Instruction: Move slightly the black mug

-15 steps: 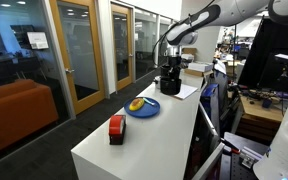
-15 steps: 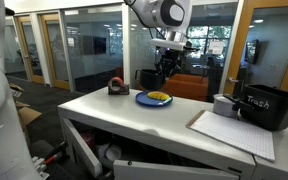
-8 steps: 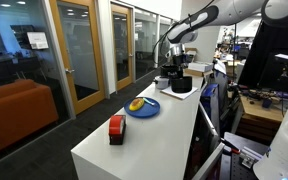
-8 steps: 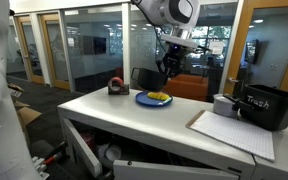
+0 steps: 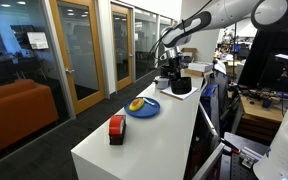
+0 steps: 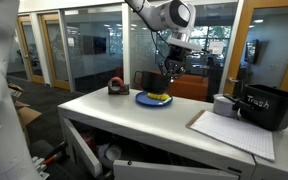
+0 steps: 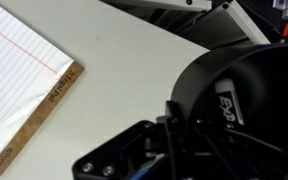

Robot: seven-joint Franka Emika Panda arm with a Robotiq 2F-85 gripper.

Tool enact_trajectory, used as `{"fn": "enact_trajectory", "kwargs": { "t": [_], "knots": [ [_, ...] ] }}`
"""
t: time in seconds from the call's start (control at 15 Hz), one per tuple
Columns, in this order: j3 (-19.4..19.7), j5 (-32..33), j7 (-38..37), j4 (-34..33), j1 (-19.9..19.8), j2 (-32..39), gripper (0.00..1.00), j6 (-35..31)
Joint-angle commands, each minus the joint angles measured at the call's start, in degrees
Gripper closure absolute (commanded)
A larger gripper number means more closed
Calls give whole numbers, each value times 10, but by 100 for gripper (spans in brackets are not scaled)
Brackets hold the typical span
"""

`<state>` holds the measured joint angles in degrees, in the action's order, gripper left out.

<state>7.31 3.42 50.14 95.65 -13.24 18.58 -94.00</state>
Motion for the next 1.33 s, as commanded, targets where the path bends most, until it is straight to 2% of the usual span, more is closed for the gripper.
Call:
{"fn": "enact_trajectory", "kwargs": {
  "t": [0.0,0.53,1.0,1.27],
  "knots": [
    [-19,14,60,-29,1,17,99,9],
    [-30,28,165,-45,3,49,99,-20],
    [-27,40,211,6,1,45,99,-131],
    [-28,31,223,59,-2,28,99,-197]
  ]
}}
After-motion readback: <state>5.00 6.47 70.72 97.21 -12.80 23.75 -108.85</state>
